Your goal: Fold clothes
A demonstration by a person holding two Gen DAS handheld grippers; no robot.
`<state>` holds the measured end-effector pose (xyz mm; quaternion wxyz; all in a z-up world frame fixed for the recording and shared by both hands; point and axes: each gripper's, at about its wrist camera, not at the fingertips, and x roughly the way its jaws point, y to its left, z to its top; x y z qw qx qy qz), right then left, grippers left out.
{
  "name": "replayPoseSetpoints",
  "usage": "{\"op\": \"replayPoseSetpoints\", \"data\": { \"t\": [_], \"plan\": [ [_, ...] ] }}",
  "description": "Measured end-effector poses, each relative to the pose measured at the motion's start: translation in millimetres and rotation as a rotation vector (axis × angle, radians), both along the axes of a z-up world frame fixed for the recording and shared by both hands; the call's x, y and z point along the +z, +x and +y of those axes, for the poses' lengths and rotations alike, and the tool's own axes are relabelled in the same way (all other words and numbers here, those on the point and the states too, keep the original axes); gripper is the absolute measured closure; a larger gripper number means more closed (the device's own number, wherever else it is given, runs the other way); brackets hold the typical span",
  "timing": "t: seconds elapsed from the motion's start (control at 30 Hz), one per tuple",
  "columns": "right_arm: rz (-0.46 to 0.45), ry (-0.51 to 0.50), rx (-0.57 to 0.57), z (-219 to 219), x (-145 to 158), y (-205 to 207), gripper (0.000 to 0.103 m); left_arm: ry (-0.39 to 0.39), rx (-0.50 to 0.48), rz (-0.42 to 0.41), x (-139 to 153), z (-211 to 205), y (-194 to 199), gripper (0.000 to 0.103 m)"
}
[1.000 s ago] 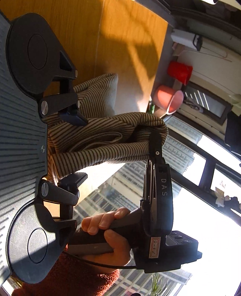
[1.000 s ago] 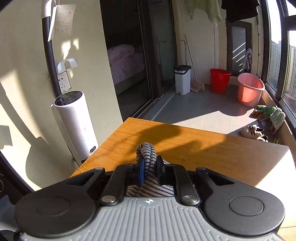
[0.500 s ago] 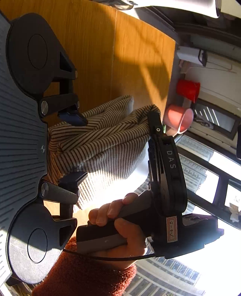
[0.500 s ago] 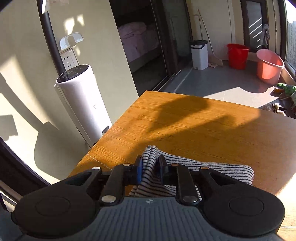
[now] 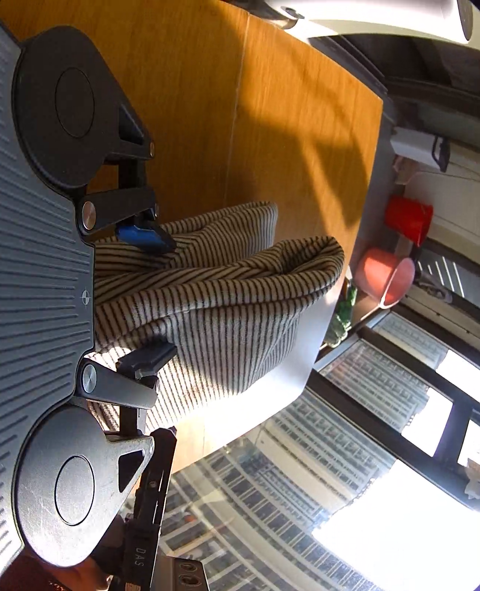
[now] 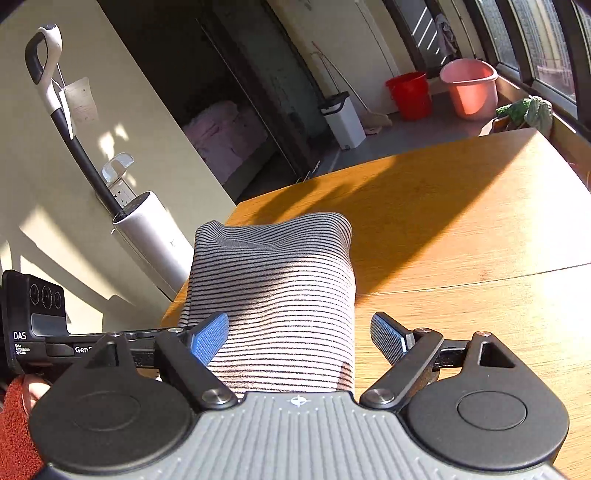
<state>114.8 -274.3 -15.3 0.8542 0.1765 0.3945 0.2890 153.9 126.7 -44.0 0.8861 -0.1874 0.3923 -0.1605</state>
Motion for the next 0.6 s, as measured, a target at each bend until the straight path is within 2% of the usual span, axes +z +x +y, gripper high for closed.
{"op": "replayPoseSetpoints", "data": {
  "t": [0.1,0.13,0.17,0.3,0.5,0.6],
  "plan": [
    [0.018,0.040,0.016,6,-26,-1,0.021,0.003,0.013,-0.005,-3,5,-2,0.043],
    [0.012,0.036,0.029,11,-27,3,0.032,0.008,0.018,-0.008,-4,7,-2,0.043],
    [0.005,0.030,0.044,16,-27,7,0.034,0.013,0.024,-0.013,-5,9,-1,0.041],
    [-0.071,-0.059,0.089,53,-19,37,0.037,0.036,0.066,-0.039,-6,33,20,0.039],
    [-0.151,-0.131,0.147,121,-13,109,0.037,0.028,0.148,-0.058,-10,92,81,0.036],
    [-0.214,-0.180,0.155,153,-12,138,0.037,0.057,0.178,-0.077,-9,112,108,0.031]
  ]
}}
